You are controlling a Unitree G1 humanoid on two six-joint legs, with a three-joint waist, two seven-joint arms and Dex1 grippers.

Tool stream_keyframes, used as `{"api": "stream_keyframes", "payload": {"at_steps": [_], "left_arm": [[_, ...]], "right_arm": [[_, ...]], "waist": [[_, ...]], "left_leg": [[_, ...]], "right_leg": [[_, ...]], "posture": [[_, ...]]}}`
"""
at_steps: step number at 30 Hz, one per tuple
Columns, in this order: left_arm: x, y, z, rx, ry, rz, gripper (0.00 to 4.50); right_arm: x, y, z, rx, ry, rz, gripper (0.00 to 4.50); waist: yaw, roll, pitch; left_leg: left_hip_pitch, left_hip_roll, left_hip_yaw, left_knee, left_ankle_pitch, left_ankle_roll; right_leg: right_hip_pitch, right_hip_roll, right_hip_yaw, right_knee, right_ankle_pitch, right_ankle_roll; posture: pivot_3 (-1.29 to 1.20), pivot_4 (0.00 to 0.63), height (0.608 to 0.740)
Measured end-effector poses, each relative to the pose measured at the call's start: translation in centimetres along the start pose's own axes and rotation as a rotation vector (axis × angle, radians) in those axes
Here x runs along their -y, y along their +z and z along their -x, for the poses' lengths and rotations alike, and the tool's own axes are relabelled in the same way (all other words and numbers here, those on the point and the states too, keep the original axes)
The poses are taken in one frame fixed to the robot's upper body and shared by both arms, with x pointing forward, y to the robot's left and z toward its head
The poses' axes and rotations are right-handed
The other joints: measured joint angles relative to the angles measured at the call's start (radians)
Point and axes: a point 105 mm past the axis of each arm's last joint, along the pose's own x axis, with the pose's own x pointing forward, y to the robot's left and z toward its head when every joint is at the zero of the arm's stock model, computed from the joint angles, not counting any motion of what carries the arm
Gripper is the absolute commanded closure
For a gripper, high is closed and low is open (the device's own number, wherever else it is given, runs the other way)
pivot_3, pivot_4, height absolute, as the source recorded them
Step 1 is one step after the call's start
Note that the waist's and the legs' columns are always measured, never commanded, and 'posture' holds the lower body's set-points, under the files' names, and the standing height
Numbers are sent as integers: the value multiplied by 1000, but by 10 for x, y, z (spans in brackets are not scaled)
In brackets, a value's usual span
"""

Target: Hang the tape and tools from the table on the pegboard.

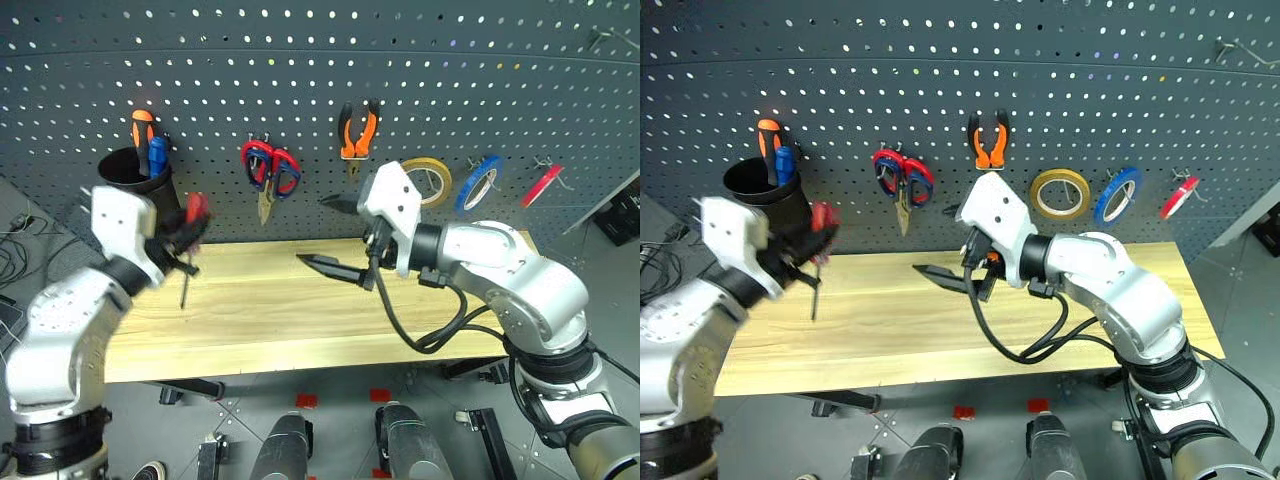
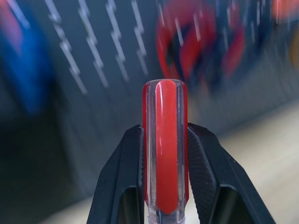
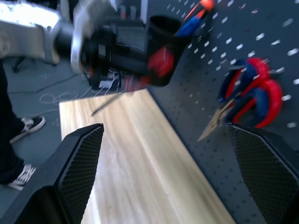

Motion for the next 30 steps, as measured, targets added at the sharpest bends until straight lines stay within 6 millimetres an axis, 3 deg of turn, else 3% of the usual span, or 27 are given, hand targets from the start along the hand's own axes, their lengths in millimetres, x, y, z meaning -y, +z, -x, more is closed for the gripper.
{"api": "stream_keyframes", "payload": {"at_steps": [3,5,10,14,22,26,30], "left_arm": [[-17,49,-7,153,68,-48,3591],[-23,70,-10,223,95,-61,3591],[-53,97,-17,333,207,-100,3591],[-68,94,-26,355,268,-130,3591],[-72,59,-40,327,314,-109,3591],[-71,39,-42,307,331,-83,2303],[-70,36,-41,324,353,-69,1076]], "right_arm": [[4,9,-1,38,-2,0,0],[6,16,-3,68,0,1,0],[7,27,-10,125,16,-2,0],[9,35,-15,159,13,13,0],[2,36,-25,170,45,21,0],[2,36,-25,173,44,23,0],[2,36,-25,169,48,24,0]], "waist": [[4,0,-9],[5,-1,-14],[4,-1,-28],[3,-1,-39],[-14,-3,-51],[-24,-3,-58],[-28,-2,-63]], "left_leg": [[0,-1,1,1,0,0],[0,-1,0,1,0,0],[2,-2,1,1,0,0],[2,-3,1,1,0,0],[2,-2,0,2,0,0],[2,-2,-1,2,0,0],[2,-2,-1,2,0,0]], "right_leg": [[0,0,0,0,0,0],[0,0,0,0,0,0],[0,1,0,1,0,0],[0,1,0,1,0,0],[0,0,0,1,0,0],[0,-1,0,1,0,0],[0,-1,0,2,0,0]], "posture": [[52,89,740],[56,86,740],[53,82,740],[44,81,740],[17,86,740],[14,84,740],[13,82,740]]}}
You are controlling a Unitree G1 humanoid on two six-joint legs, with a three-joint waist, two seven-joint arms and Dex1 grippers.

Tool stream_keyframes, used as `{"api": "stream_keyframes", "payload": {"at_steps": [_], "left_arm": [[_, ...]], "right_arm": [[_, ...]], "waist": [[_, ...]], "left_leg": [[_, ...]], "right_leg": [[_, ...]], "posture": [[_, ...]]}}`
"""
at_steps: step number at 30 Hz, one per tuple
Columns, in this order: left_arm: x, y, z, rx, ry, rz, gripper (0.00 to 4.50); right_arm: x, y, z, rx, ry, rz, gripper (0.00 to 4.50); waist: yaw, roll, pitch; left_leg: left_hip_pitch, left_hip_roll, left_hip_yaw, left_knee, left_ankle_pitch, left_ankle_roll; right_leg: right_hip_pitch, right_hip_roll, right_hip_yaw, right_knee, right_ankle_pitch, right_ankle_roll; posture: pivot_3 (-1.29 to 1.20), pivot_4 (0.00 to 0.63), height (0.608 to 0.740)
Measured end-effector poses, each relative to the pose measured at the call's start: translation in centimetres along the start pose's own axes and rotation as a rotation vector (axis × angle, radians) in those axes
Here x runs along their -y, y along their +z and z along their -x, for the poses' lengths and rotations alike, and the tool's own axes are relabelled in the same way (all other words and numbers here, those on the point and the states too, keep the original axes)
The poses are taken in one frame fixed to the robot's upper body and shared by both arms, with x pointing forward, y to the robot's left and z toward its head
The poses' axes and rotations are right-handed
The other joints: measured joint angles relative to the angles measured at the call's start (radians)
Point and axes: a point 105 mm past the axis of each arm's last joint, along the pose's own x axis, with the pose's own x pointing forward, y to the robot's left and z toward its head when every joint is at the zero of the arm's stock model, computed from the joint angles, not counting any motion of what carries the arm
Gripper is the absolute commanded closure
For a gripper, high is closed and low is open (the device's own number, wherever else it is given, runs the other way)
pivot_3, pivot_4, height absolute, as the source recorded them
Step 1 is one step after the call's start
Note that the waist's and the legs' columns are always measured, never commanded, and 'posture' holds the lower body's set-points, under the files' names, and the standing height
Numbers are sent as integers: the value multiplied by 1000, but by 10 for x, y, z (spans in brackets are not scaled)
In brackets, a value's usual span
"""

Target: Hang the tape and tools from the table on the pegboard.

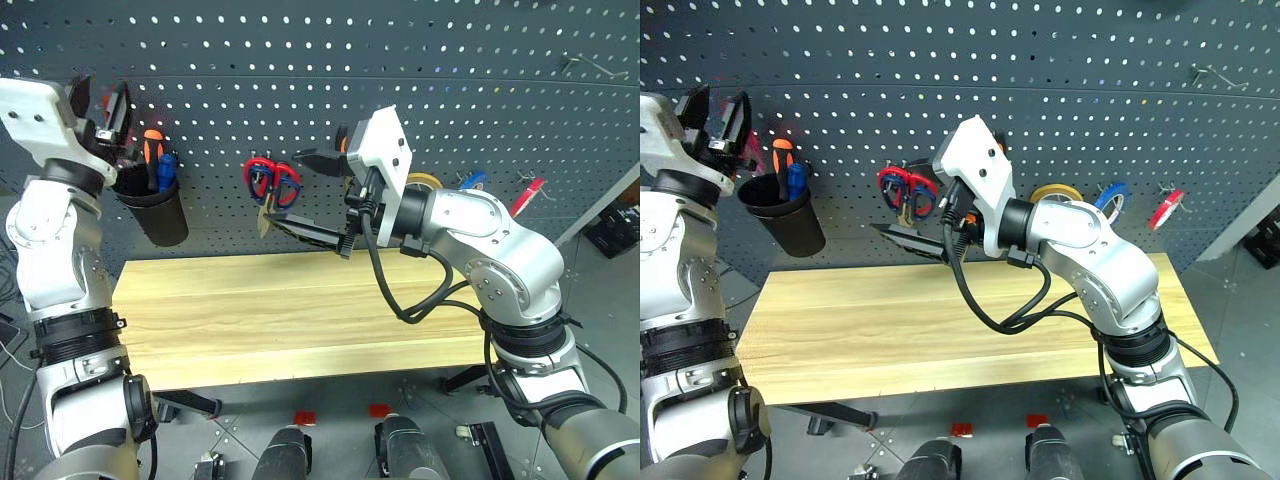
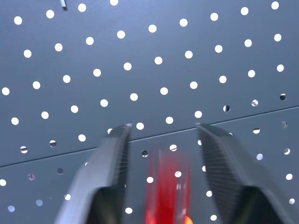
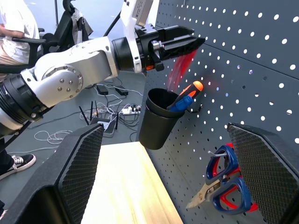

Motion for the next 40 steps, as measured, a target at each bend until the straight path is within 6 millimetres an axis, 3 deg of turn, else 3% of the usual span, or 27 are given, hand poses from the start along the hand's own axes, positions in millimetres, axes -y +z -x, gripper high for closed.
{"api": "stream_keyframes", "payload": {"at_steps": [1,6,9,14,18,23,29,33,40], "left_arm": [[0,1,1,6,9,4,772],[4,12,7,29,66,31,772],[29,12,16,-24,30,73,772],[80,-18,48,-228,-87,93,772],[103,-44,83,-368,-143,110,772],[101,-72,123,-477,-134,102,772],[87,-109,166,-605,-43,109,772],[77,-124,190,-665,13,98,772],[75,-133,203,-687,46,113,772]], "right_arm": [[-1,0,0,-2,3,0,0],[0,-3,2,-9,-3,-4,0],[7,-13,12,-18,-65,-28,0],[23,-41,38,-28,-279,-91,0],[32,-78,68,-50,-523,-161,0],[28,-134,111,-150,-747,-165,0],[15,-197,166,-291,-959,-213,0],[11,-225,201,-403,-1066,-177,0],[8,-257,253,-544,-1217,-180,0]], "waist": [[-1,0,-2],[-7,-1,-14],[-6,0,-30],[-5,0,-54],[10,4,-63],[38,12,-85],[70,16,-100],[78,20,-103],[92,24,-110]], "left_leg": [[0,0,0,0,0,0],[0,0,-1,0,0,0],[0,-1,-1,0,0,1],[10,-1,2,-3,-1,1],[20,-1,4,-4,-2,3],[26,-3,9,-4,-3,5],[58,-3,13,-16,-8,13],[66,-2,13,-17,-9,14],[66,-1,12,-18,-9,14]], "right_leg": [[0,0,0,0,0,0],[0,-1,1,0,0,0],[2,-1,1,0,0,0],[9,0,5,0,0,0],[20,2,7,-1,0,0],[24,2,10,-3,0,0],[60,4,10,-22,-1,1],[68,5,10,-25,-1,2],[69,5,10,-25,-1,2]], "posture": [[13,82,740],[28,69,740],[43,59,740],[57,44,740],[67,26,740],[70,8,740],[73,0,740],[81,0,740],[95,0,740]]}}
